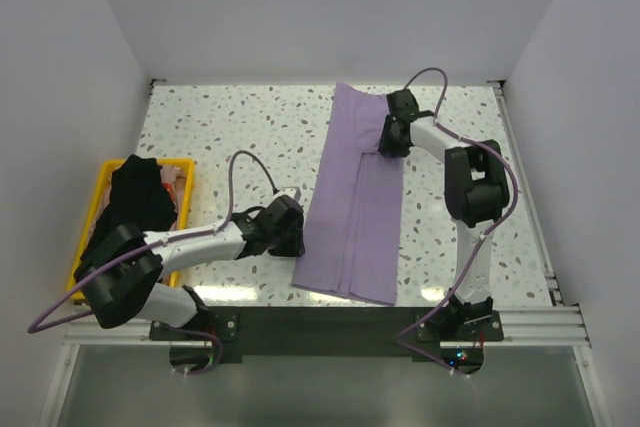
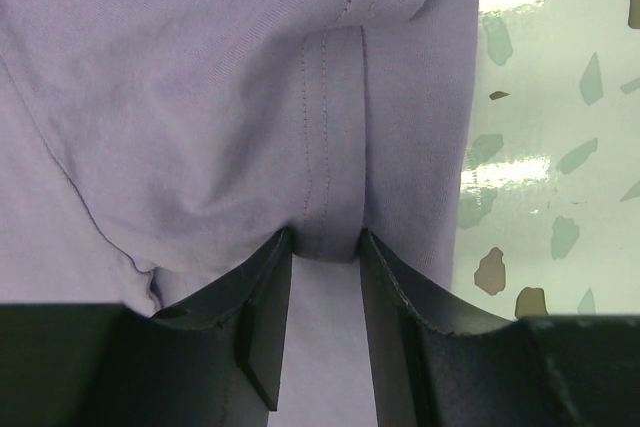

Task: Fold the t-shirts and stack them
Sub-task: Fold the tshirt

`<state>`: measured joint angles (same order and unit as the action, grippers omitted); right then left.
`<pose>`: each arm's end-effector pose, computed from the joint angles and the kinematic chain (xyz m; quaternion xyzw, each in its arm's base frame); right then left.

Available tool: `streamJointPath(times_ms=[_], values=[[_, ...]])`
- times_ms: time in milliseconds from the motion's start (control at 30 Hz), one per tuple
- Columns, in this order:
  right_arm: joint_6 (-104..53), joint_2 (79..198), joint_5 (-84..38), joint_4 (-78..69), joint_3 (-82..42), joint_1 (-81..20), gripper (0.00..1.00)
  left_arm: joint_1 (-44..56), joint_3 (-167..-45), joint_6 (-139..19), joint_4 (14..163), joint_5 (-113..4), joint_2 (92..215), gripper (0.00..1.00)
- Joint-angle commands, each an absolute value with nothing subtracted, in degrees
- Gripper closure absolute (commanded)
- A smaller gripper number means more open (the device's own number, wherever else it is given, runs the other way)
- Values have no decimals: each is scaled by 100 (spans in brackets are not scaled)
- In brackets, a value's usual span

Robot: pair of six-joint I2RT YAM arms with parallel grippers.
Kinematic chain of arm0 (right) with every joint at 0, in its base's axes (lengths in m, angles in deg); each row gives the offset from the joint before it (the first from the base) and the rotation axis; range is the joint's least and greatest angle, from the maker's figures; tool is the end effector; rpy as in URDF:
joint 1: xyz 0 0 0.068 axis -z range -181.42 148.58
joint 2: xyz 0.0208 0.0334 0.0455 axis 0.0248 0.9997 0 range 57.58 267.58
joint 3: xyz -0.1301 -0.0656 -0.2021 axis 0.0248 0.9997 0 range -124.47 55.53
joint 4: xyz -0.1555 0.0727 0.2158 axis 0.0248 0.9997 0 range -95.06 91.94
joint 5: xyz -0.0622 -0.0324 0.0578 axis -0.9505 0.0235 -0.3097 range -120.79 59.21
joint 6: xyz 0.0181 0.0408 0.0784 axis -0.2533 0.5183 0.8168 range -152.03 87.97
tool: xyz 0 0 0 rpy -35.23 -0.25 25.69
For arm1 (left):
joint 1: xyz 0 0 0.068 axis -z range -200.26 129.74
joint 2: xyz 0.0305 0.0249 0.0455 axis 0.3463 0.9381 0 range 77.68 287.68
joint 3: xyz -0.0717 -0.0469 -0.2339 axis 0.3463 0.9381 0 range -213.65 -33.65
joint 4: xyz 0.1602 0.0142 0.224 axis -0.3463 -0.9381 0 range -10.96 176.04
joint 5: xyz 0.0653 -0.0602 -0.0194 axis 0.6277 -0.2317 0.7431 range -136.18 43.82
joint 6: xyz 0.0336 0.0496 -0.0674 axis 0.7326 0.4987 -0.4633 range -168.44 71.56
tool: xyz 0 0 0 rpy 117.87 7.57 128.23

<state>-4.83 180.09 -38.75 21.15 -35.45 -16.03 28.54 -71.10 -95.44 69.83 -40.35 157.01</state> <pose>0.4710 0.1112 0.1003 0.1243 0.9504 0.0366 0.2826 0.1978 -0.2135 0.0889 0.0011 0.9603 -0.1710 0.2204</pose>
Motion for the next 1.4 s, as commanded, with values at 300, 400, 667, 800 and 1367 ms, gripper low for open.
streamJointPath(times_ms=[300, 400, 667, 800, 1367], values=[[-241, 17825, -3791, 1955, -3482, -1619, 82, 2852, -6634, -9801, 7444, -4389, 15591, 61], [-232, 17737, -3782, 2016, -3447, -1618, 82, 2861, -6599, -9818, 7444, -4433, 15529, 61], [-364, 17632, -3913, 2201, -3368, -1627, 64, 2861, -6608, -9792, 7409, -4477, 15459, 62], [-373, 17553, -4028, 2113, -3263, -1618, 64, 2861, -6590, -9801, 7409, -4477, 15424, 62], [-390, 17605, -4011, 2262, -3623, -1618, 80, 2861, -6485, -9818, 7426, -4468, 15380, 62]])
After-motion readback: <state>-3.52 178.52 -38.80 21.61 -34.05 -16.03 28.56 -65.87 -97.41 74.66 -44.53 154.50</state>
